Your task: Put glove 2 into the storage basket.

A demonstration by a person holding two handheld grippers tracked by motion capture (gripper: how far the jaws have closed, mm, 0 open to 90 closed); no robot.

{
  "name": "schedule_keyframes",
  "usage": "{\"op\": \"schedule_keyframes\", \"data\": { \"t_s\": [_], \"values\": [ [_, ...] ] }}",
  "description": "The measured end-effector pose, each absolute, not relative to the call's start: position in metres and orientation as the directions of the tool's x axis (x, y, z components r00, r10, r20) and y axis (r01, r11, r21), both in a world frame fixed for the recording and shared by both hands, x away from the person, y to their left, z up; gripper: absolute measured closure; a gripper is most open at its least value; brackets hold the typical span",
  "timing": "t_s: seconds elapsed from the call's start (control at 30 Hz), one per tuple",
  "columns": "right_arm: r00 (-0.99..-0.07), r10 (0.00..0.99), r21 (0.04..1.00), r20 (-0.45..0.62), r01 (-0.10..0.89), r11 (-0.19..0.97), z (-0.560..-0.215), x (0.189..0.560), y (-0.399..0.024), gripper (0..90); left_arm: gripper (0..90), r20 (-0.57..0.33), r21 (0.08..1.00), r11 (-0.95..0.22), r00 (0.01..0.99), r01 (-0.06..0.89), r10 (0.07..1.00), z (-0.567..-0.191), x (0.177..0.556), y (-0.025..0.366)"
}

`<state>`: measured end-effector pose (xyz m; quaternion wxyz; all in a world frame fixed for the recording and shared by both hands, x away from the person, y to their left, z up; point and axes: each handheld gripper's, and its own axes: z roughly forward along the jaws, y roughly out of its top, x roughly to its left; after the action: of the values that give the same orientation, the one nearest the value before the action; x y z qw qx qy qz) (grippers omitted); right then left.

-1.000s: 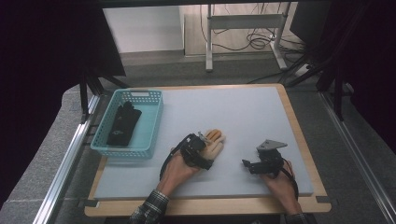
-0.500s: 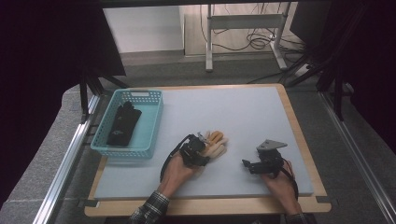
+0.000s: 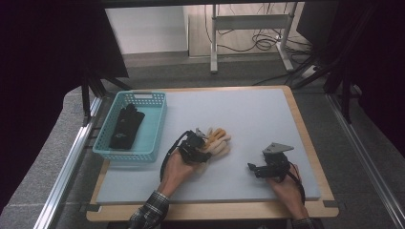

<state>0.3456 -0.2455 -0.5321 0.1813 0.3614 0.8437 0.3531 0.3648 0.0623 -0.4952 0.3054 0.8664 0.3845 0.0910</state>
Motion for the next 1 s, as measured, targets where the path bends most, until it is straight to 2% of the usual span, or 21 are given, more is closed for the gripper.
{"op": "schedule_keyframes", "data": {
  "t_s": [0.57, 0.77, 1.0],
  "values": [
    [-0.672, 0.738, 0.728, -0.05, 0.482, 0.488, -0.532, 0.346, -0.245, 17.4, 55.0, -0.03, 0.629, -0.464, 0.616, 0.624, 0.787, -0.443, 0.383, 0.102],
    [-0.672, 0.739, 0.728, -0.05, 0.482, 0.488, -0.532, 0.346, -0.245, 17.4, 54.9, -0.015, 0.641, -0.421, 0.559, 0.642, 0.829, -0.419, 0.391, 0.132],
    [-0.672, 0.739, 0.728, -0.05, 0.482, 0.488, -0.532, 0.346, -0.245, 17.4, 54.9, -0.014, 0.649, -0.366, 0.492, 0.667, 0.87, -0.411, 0.397, 0.162]
  ]
}}
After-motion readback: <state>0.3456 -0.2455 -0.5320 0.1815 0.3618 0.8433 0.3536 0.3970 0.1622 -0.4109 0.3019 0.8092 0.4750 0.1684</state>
